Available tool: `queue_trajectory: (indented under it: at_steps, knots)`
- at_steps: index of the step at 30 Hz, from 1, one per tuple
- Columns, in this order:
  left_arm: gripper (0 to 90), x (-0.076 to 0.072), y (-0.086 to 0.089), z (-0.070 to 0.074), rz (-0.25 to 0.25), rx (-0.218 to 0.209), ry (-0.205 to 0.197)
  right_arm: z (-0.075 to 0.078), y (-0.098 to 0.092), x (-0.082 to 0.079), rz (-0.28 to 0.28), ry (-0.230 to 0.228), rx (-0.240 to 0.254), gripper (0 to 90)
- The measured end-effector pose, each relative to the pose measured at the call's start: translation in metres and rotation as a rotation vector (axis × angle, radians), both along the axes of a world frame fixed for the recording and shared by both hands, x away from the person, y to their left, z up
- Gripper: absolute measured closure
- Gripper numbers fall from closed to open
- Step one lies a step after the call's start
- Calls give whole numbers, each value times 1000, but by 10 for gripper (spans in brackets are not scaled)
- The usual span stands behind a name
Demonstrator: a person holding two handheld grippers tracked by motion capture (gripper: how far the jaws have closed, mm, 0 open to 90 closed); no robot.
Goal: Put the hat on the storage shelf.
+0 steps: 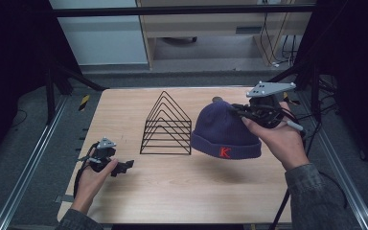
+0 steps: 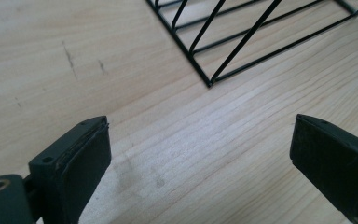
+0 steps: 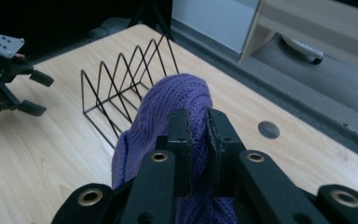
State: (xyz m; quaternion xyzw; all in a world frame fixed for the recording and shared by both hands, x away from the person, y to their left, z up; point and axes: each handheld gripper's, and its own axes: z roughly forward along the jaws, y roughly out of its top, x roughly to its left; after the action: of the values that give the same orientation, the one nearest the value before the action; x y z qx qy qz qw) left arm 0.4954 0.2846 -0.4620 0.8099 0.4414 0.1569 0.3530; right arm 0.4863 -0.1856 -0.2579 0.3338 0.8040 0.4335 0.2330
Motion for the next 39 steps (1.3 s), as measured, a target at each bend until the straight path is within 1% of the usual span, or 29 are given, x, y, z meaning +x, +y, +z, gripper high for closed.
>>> queue_trajectory:
  at_steps: [1,2,4,5,7,9,10,11,12,13,14,15,17,19,20,21,22,23,24,26,28,31,32,34,38,39]
  knots:
    - [46,0,0,0,0,0,0,0,0,0,0,0,0,814]
    - [46,-1,-2,9,-10,-10,-26,7,2,2,1,-9,4,814]
    - [46,-3,-5,21,-15,-21,-54,13,4,5,-2,-18,0,813]
    - [46,-3,-6,26,-26,-18,-64,16,5,7,-4,-20,-1,813]
    - [46,-4,-9,41,-40,-20,-91,23,8,10,-8,-28,-5,814]
    - [46,-4,-12,57,-61,-11,-118,31,12,13,-10,-40,-4,814]
    - [46,-4,-13,68,-66,-12,-135,35,13,14,-12,-48,-6,814]
    - [46,-4,-13,68,-66,-12,-135,39,16,16,-15,-53,-2,814]
    - [46,-3,-14,84,-79,-41,-154,43,18,18,-18,-59,1,814]
    - [46,-3,-14,84,-79,-41,-154,46,19,20,-17,-66,1,813]
    - [46,-1,-15,97,-92,-63,-166,49,21,22,-19,-67,-1,813]
    - [46,1,-16,105,-99,-72,-171,51,23,24,-23,-67,-3,814]
    - [46,4,-18,116,-105,-87,-179,58,27,29,-25,-74,-7,814]
    - [46,8,-19,127,-110,-111,-187,64,31,33,-26,-79,-8,814]
    - [46,8,-19,127,-110,-111,-187,64,31,33,-26,-79,-8,814]
    - [46,11,-19,133,-116,-121,-186,71,37,38,-28,-82,-3,814]
    - [46,14,-20,139,-121,-138,-187,73,39,40,-28,-82,-4,814]
    - [46,16,-20,142,-125,-145,-187,75,41,42,-28,-85,-6,814]
    - [46,16,-20,142,-125,-145,-187,78,44,45,-27,-89,-5,814]
    - [47,20,-23,151,-138,-146,-204,83,49,49,-23,-93,-4,813]
    - [49,23,-24,156,-146,-163,-216,87,54,53,-17,-101,-2,814]
    - [54,28,-27,163,-158,-172,-224,92,63,60,-9,-104,-5,813]
    - [54,28,-27,163,-158,-172,-224,93,66,62,-5,-109,-5,813]
    - [59,33,-29,168,-165,-172,-229,94,73,65,2,-109,0,813]
    - [64,37,-30,169,-170,-175,-230,94,83,69,17,-117,10,813]
    - [67,39,-30,169,-169,-169,-231,94,91,71,31,-124,19,813]
